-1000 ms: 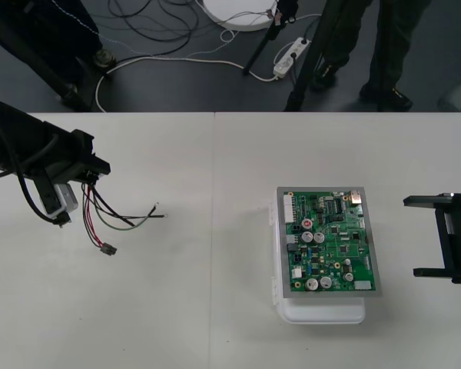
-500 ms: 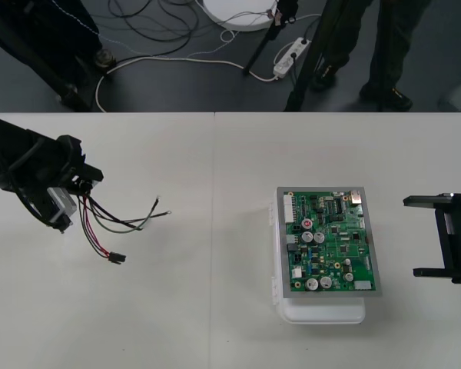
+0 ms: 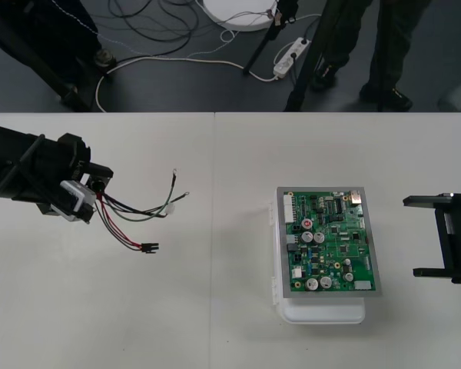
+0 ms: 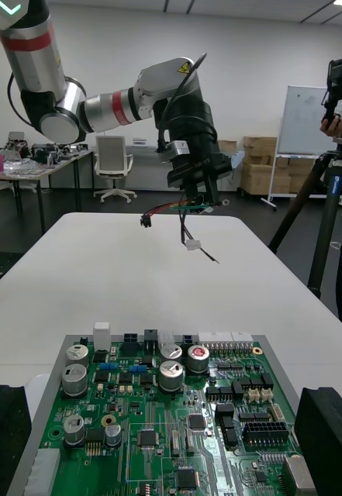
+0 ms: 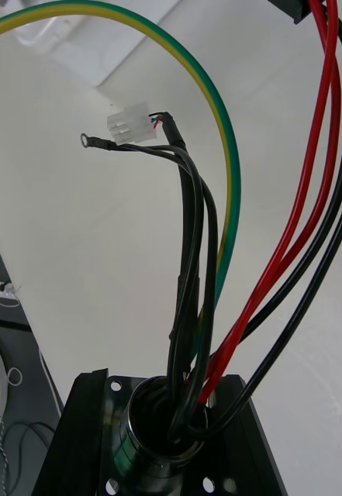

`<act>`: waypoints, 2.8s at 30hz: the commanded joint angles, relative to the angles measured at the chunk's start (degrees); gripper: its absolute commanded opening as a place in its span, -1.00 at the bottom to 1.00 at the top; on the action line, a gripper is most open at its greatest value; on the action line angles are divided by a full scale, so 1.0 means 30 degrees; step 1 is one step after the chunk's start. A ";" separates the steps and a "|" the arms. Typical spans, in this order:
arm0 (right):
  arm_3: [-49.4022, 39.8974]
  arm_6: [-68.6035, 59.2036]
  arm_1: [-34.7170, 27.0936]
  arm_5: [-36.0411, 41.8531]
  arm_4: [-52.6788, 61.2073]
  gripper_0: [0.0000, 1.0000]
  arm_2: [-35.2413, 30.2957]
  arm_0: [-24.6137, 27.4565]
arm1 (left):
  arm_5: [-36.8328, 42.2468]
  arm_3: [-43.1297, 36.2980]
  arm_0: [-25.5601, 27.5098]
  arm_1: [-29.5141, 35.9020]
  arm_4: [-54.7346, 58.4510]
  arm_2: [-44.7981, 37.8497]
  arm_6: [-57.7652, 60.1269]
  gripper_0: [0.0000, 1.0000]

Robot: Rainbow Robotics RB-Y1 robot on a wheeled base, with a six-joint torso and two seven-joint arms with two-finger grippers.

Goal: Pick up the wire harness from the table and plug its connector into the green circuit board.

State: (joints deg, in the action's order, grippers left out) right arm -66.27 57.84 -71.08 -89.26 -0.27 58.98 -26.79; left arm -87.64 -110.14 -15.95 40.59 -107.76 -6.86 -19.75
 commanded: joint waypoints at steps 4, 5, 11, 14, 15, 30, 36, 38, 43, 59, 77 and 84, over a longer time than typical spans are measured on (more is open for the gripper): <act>-0.0118 -0.0646 -0.0008 -0.0247 0.0003 1.00 -0.0558 -0.0414 | -0.0787 -0.1227 0.0659 -0.3041 -0.0261 -0.1815 0.5675 -1.00; -0.0118 -0.0617 -0.0008 -0.0247 0.0003 1.00 -0.0558 -0.0414 | -0.0787 -0.1462 0.0865 -0.3217 -0.0261 -0.1845 0.6173 -1.00; -0.0118 -0.0617 0.0022 -0.0247 0.0003 1.00 -0.0587 -0.0414 | -0.0787 -0.2692 0.1773 -0.4096 0.0061 -0.2108 0.8634 -1.00; -0.0118 -0.0617 -0.0008 -0.0247 0.0003 1.00 -0.0587 -0.0414 | -0.0787 -0.3102 0.2183 -0.4769 0.0324 -0.2284 0.9395 -1.00; -0.0118 -0.0646 0.0022 -0.0247 0.0003 1.00 -0.0587 -0.0414 | -0.0787 -0.3219 0.2359 -0.5004 0.0471 -0.2343 0.9718 -1.00; -0.0147 -0.0763 0.0051 -0.0247 0.0003 1.00 -0.0587 -0.0414 | -0.0787 -0.3893 0.4175 -0.6498 0.2727 -0.2548 1.3497 -1.00; -0.0118 -0.0939 0.0051 -0.0247 0.0003 1.00 -0.0587 -0.0414 | -0.0787 -0.3893 0.4439 -0.7230 0.3664 -0.2050 1.5225 -1.00; -0.0118 -0.0968 0.0051 -0.0247 0.0033 1.00 -0.0587 -0.0414 | -0.0787 -0.3893 0.4527 -0.7465 0.3869 -0.1728 1.5841 -1.00; -0.0118 -0.1056 0.0051 -0.0247 0.0003 1.00 -0.0587 -0.0414 | -0.0787 -0.3893 0.4527 -0.7934 0.4338 -0.0380 1.7628 -1.00; -0.0118 -0.1261 0.0051 0.0076 0.0003 1.00 -0.0705 -0.0414 | -0.0787 -0.3952 0.4790 -0.9310 0.6184 0.3019 2.2110 -1.00; -0.0587 -0.2345 0.0051 0.0281 -0.0905 1.00 -0.1935 -0.0414 | -0.0787 -0.4186 0.6519 -0.9369 0.6711 0.5655 2.3634 -1.00; -0.0821 -0.2785 0.0022 0.0486 -0.0934 1.00 -0.2316 -0.0414 | -0.0787 -0.4186 0.6138 -0.9369 0.7444 0.6446 2.5626 -1.00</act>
State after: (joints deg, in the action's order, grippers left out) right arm -68.00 52.51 -71.06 -87.86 -2.80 54.49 -26.80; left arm -88.39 -120.30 2.21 13.93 -87.40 10.25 48.42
